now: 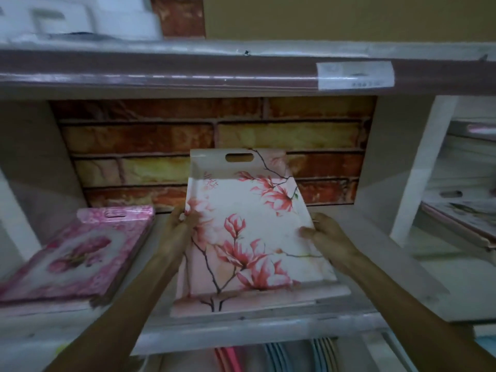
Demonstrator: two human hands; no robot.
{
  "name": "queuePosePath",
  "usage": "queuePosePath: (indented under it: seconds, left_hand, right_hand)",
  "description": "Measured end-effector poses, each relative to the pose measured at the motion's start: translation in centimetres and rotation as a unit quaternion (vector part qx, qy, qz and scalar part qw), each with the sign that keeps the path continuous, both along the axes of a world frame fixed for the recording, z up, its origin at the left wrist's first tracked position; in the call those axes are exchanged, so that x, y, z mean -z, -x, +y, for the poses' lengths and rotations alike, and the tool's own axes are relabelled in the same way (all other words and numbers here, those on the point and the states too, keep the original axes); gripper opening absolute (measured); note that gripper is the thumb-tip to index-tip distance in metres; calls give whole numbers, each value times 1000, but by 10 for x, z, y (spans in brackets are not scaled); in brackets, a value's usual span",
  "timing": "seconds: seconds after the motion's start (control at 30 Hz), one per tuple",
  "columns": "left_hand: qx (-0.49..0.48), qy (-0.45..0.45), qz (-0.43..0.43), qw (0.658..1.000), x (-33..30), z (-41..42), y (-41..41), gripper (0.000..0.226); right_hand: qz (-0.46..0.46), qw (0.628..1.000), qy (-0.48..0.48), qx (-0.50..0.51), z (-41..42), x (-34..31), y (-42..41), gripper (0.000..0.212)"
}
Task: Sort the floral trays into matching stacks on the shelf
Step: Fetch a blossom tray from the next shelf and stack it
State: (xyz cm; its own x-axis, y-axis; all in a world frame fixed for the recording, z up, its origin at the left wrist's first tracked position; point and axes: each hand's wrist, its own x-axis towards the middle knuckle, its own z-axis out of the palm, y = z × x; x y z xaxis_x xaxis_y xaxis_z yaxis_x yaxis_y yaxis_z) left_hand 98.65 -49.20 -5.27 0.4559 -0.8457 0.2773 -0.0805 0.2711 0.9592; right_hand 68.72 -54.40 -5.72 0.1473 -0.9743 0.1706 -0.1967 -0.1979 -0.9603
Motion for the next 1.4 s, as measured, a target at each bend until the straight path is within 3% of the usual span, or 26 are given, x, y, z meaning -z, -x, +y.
queuePosePath:
  seconds: [0.1, 0.37, 0.53, 0.93, 1.13, 1.23, 1.3, 1.4]
  left_hand:
    - [5, -21, -15, 1000, 12, -18, -22, 18]
    - [8, -71, -61, 996, 61, -44, -47, 23]
    - [-16, -106, -59, 993, 82, -52, -43, 14]
    - [-75, -196, -260, 942, 99, -59, -47, 25]
    - [-69, -205, -333, 918, 100, -55, -55, 18]
    - [-75, -169, -410, 893, 94, -56, -65, 13]
    - [-80, -126, -407, 901, 80, -58, -58, 23]
    - [-59, -54, -302, 950, 52, -58, -29, 16]
  right_hand:
    - [-1, 1000, -14, -22, -9, 19, -20, 33]
    - [43, 997, -30, 50, -29, 61, -47, 28]
    - [84, 993, -49, 63, -35, 73, -47, 23]
    - [163, 983, -54, 70, -31, 90, -52, 20]
    - [221, 973, -45, 47, -25, 86, -52, 15]
    - [244, 968, -15, 59, -17, 75, -44, 25]
    - [250, 964, 20, 85, -12, 65, -33, 31]
    - [209, 965, 97, 127, -5, 47, -11, 28]
